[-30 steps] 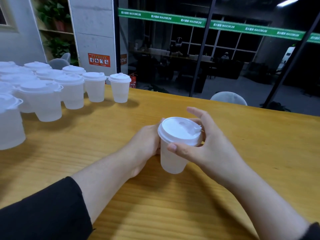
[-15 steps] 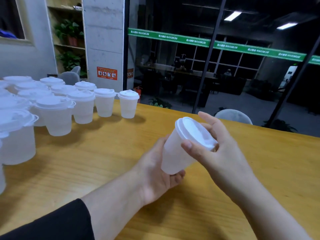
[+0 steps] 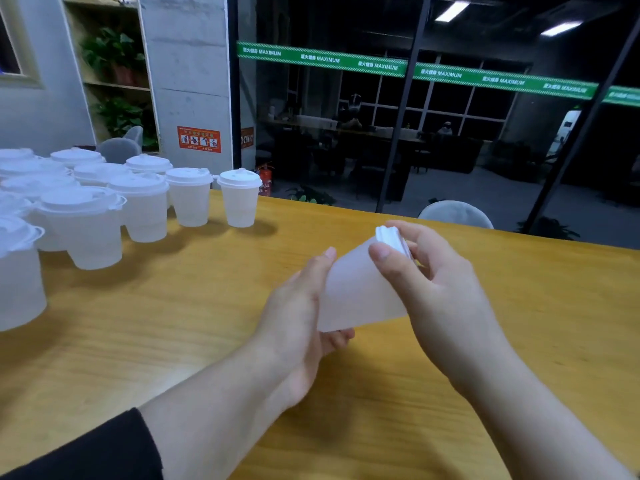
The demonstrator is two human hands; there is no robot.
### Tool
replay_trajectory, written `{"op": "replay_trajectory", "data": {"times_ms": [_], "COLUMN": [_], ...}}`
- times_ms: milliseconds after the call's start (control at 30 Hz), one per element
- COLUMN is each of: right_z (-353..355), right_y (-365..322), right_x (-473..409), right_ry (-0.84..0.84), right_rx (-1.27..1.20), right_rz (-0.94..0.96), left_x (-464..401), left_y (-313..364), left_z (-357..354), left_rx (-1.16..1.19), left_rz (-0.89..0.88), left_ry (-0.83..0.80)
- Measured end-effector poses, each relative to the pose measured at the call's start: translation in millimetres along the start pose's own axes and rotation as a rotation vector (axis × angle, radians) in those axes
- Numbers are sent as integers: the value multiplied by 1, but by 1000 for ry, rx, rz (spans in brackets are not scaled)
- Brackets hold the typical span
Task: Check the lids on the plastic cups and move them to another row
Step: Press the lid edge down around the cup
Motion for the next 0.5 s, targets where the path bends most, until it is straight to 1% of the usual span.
{"op": "replay_trajectory", "data": {"times_ms": [67, 100, 167, 267, 400, 500], "right_z": [4, 6, 7, 5, 2, 3], "right_y": [3, 3, -1, -1, -6, -6], "right_x": [1, 3, 7, 9, 6, 6], "right_ry": [-83, -134, -181, -108, -11, 77], "right_rx": [65, 102, 136, 81, 34, 6], "right_rz": [-7, 3, 57, 137, 119, 97], "left_x": [1, 1, -1, 1, 3, 1], "left_y": [-5, -8, -11, -10, -8, -5], "left_z": [0, 1, 3, -1, -5, -6], "left_rx": [-12, -35, -63, -18, 64, 41], "left_rz": [203, 274, 311, 248, 119, 7], "left_ry": [-121, -159, -186, -166, -70, -37]}}
Point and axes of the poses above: each hand's wrist, its own x-axis away from the middle knuckle, its own z-axis out of the back of the hand, y = z × x, the point moved 3 cm from there along -x, towards the middle knuckle, and after that the axes turned 7 degrees about y, right-handed, at the moved point
